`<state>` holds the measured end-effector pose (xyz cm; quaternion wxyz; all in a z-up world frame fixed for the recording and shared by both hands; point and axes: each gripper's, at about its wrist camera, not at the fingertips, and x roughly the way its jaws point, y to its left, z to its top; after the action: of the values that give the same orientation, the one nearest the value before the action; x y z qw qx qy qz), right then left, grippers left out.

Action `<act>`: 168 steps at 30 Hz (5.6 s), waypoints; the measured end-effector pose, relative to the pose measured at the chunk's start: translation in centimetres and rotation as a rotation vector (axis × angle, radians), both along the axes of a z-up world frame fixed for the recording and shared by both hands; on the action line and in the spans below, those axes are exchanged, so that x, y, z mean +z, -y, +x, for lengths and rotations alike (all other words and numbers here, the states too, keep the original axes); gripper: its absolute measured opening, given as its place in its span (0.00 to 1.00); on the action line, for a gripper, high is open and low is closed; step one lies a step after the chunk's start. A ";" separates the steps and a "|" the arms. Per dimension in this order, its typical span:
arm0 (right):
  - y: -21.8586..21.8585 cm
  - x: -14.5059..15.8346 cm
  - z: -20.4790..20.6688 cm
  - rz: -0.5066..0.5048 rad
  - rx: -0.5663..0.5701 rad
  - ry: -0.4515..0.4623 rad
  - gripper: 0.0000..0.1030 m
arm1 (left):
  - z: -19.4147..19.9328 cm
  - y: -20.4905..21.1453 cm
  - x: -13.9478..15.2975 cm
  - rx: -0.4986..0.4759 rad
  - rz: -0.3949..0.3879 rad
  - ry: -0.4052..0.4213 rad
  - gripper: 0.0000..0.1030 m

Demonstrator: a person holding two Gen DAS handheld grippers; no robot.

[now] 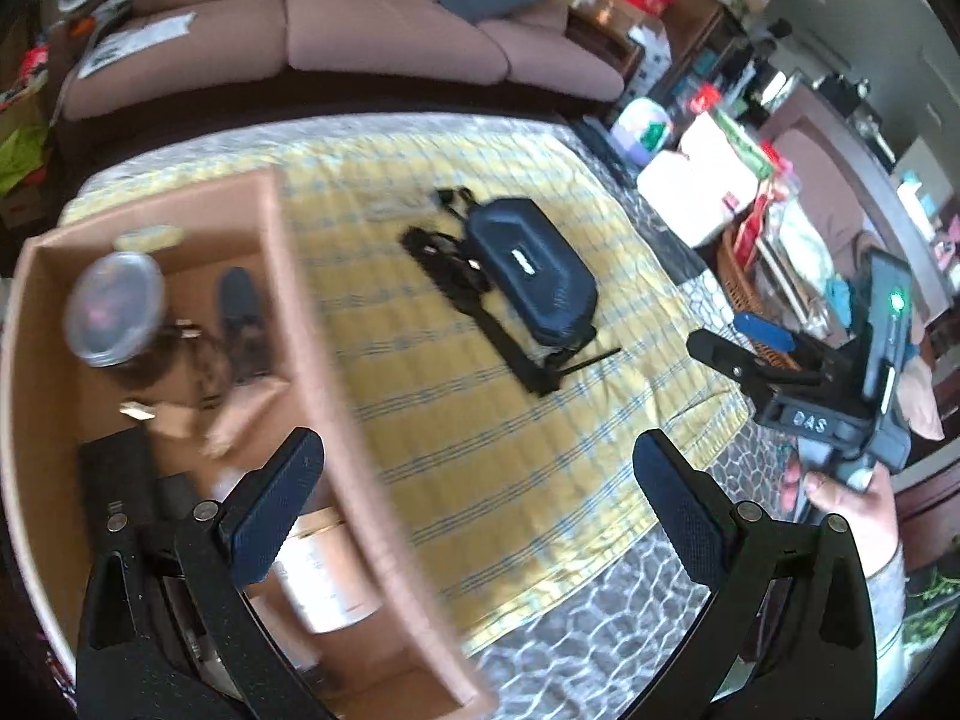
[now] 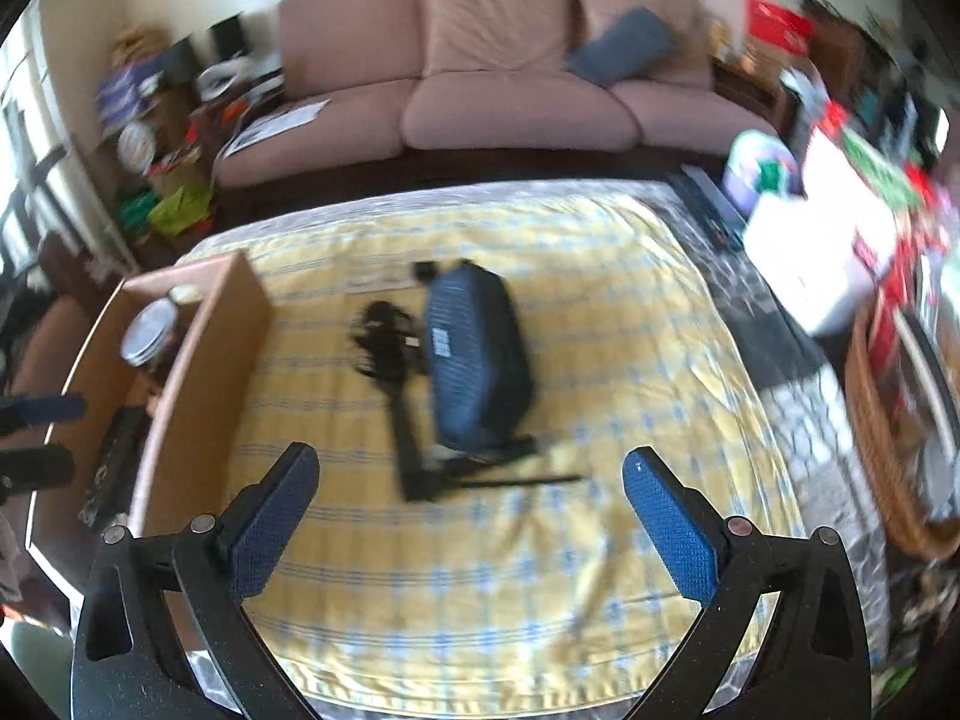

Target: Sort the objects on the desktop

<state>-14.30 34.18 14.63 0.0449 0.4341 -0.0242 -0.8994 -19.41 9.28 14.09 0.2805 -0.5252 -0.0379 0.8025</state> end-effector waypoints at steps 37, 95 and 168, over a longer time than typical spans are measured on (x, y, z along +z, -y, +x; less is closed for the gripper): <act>-2.4 -10.6 -3.4 -0.014 0.255 -0.036 1.00 | -12.0 -10.7 -10.8 0.012 -0.135 0.108 0.05; 22.8 -1.0 1.8 -0.040 0.575 -0.042 0.72 | -0.3 19.3 -1.6 0.213 0.100 0.076 0.05; 11.5 0.0 1.9 -0.090 0.264 -0.001 0.86 | 0.9 10.9 -0.5 0.076 0.161 0.058 0.84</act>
<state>-12.42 22.68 14.65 0.1824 0.4305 -0.0069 -0.8839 -18.55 -1.59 13.56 0.2898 -0.5220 -0.1301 0.7916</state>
